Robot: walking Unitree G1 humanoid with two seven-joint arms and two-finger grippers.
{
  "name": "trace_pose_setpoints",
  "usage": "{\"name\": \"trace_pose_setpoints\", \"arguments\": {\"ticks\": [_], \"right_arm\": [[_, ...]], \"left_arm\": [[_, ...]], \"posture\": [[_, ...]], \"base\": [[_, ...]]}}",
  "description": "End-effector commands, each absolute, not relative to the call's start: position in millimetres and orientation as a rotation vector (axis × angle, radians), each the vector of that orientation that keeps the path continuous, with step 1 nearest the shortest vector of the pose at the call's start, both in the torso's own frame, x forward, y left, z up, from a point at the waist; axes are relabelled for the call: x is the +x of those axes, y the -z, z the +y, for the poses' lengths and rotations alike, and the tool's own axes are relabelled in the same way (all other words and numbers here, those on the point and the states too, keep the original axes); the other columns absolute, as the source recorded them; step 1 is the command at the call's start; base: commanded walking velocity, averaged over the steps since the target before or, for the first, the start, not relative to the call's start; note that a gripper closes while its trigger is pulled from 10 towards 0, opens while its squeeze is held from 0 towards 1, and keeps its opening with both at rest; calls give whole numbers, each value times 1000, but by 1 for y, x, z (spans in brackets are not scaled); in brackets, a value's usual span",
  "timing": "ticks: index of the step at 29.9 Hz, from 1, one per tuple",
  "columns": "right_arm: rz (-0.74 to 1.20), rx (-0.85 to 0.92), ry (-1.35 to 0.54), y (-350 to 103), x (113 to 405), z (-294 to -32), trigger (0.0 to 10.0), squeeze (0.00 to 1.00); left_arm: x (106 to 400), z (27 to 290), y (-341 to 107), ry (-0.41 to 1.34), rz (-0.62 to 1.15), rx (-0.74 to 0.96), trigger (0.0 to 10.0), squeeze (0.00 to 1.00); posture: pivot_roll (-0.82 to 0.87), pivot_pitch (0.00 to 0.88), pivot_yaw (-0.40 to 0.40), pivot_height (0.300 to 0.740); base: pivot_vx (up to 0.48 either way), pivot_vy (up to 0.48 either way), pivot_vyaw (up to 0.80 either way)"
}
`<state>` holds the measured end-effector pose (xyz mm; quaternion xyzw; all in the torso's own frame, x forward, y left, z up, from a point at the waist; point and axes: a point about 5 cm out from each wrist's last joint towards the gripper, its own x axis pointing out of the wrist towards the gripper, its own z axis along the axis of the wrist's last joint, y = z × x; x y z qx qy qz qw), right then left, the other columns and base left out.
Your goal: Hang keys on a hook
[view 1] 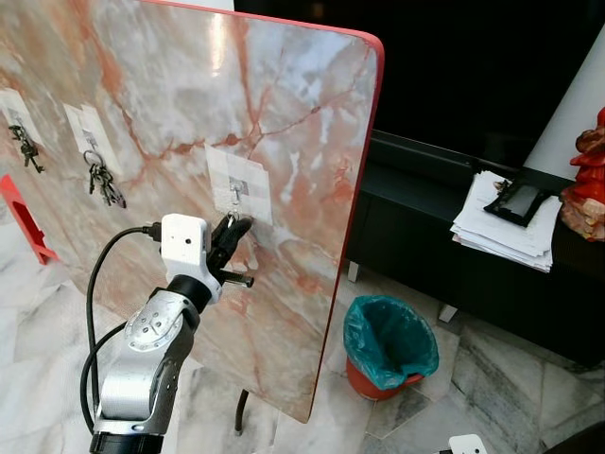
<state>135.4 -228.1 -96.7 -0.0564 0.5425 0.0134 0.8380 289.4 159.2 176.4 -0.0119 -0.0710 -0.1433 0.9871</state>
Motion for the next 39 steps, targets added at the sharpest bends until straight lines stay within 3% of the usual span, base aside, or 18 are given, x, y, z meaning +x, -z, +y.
{"name": "trace_pose_setpoints", "arguments": {"ticks": [1, 39], "right_arm": [[1148, -130, -31, 96, 136, -230, 10000, 0], [1147, -131, -29, 96, 137, -229, 10000, 0]], "left_arm": [[288, 157, -179, 303, -147, -15, 10000, 0], [294, 163, -190, 250, -193, -23, 10000, 0]], "posture": [[76, 0, -64, 715], [77, 0, -63, 715]], "base": [[0, 0, 0], [0, 0, 0]]}}
